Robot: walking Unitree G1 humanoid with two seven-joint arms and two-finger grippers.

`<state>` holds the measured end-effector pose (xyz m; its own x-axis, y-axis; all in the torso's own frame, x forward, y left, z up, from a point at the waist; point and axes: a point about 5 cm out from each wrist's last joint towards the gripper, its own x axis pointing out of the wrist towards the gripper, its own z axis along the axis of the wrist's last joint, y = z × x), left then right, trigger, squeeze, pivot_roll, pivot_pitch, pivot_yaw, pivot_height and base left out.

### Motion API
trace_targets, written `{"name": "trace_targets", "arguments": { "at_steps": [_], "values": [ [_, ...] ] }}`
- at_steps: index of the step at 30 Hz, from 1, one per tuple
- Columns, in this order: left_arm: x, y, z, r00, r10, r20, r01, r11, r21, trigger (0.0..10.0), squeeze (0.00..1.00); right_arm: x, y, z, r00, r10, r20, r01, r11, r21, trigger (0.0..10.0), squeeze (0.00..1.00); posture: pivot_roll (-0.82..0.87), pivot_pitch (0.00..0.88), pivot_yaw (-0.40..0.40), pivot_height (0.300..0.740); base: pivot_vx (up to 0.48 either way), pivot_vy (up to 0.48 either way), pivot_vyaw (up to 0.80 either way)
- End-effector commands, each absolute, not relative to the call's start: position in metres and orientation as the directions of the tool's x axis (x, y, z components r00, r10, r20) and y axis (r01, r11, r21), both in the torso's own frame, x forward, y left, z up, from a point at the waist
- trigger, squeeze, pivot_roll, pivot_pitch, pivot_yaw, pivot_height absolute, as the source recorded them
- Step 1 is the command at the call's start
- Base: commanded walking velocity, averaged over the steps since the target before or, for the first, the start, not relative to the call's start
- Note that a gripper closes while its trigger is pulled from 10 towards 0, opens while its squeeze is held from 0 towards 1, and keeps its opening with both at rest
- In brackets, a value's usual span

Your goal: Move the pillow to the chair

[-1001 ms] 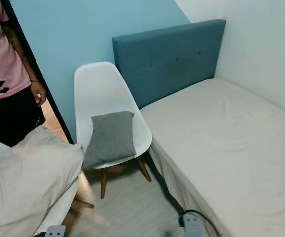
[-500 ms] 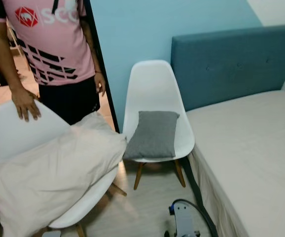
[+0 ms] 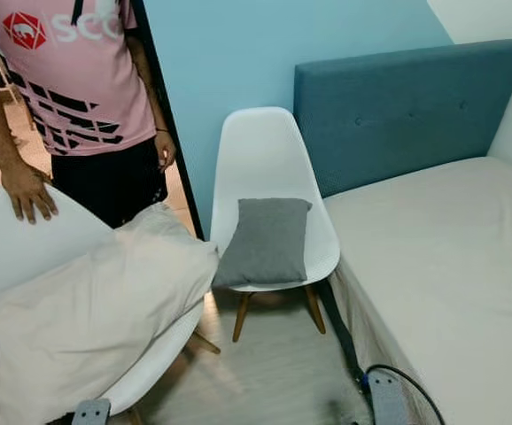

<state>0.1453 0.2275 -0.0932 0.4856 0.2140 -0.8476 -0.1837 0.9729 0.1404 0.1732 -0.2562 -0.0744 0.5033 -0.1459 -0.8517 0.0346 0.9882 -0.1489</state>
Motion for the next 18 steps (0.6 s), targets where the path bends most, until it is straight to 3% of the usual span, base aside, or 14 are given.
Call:
{"name": "trace_targets", "arguments": {
  "at_steps": [1, 18],
  "values": [
    [0.145, 0.235, -0.092, 0.473, 0.225, -0.852, -0.179, 0.971, 0.157, 10.0, 0.0, 0.177, -0.245, -0.076, 0.518, -0.126, -0.846, 0.044, 0.992, -0.121, 10.0, 0.0, 0.08, 0.0, 0.032, 0.719, 0.0, 0.0, 0.0],
    [0.168, 0.234, -0.083, 0.499, 0.214, -0.84, -0.191, 0.972, 0.135, 10.0, 0.0, 0.213, -0.205, -0.067, 0.565, -0.102, -0.818, 0.057, 0.995, -0.085, 10.0, 0.0, 0.06, 0.0, 0.01, 0.719, 0.0, 0.0, 0.0]
  ]
}}
